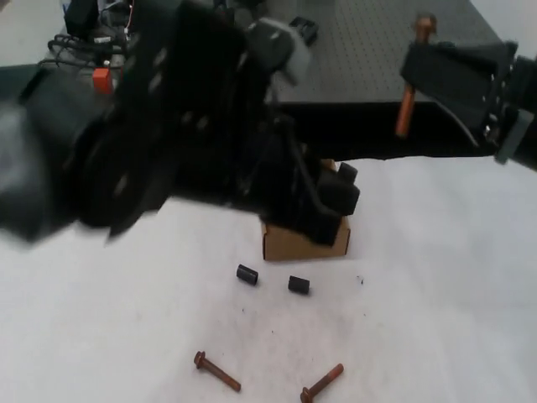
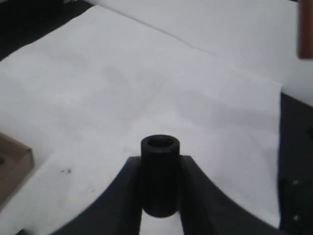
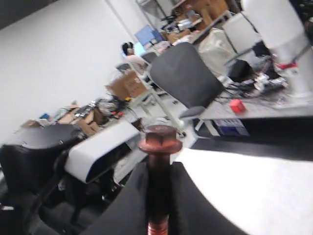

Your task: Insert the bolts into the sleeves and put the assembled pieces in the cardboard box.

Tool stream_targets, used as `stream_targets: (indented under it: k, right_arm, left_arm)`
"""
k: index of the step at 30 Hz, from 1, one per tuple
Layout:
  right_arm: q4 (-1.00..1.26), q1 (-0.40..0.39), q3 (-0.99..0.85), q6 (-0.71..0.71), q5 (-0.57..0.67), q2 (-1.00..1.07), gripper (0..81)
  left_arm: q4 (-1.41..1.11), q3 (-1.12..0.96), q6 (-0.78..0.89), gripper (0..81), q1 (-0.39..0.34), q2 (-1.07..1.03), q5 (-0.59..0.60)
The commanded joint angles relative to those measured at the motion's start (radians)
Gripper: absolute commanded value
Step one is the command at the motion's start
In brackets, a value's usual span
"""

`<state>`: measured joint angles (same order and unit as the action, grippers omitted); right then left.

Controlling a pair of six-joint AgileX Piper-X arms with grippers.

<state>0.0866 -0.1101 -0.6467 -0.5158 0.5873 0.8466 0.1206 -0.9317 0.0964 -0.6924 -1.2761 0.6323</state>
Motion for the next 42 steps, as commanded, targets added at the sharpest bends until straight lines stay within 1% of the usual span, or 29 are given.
stream_targets:
  k: [1, 3, 6, 12, 20, 28, 33, 41, 42]
  right_arm:
    - [0.235, -0.123, -0.008, -0.031, -0.02, 0.025, 0.7]
    - [0.279, -0.158, -0.008, -0.045, -0.024, 0.037, 0.7]
    - [0.288, -0.191, -0.008, -0.047, -0.039, 0.039, 0.7]
    - [0.285, -0.219, -0.008, -0.045, -0.039, 0.039, 0.7]
    - [0.245, -0.218, -0.008, -0.009, -0.039, 0.039, 0.7]
    - [0.22, -0.218, -0.008, 0.016, -0.03, 0.039, 0.7]
    - [0.21, -0.218, -0.008, 0.016, 0.0, 0.039, 0.7]
    - [0.171, -0.218, -0.008, 0.022, 0.024, 0.039, 0.6]
    - [0.166, -0.218, -0.008, 0.028, 0.034, 0.039, 4.4]
  left_arm:
    - [-0.088, 0.013, 0.043, 0.7, -0.001, 0.037, 0.039]
    - [-0.145, 0.043, 0.071, 0.7, -0.001, 0.076, 0.039]
    - [-0.159, 0.055, 0.078, 0.7, -0.001, 0.112, 0.049]
    - [-0.159, 0.055, 0.09, 0.7, -0.001, 0.129, 0.062]
    - [-0.161, 0.055, 0.099, 0.7, -0.001, 0.129, 0.132]
    - [-0.173, 0.055, 0.099, 0.7, -0.001, 0.129, 0.136]
    - [-0.182, 0.055, 0.099, 0.7, -0.001, 0.129, 0.094]
    - [-0.184, 0.055, 0.099, 0.7, -0.001, 0.129, 0.094]
    - [-0.184, 0.055, 0.099, 0.7, -0.001, 0.129, 0.094]
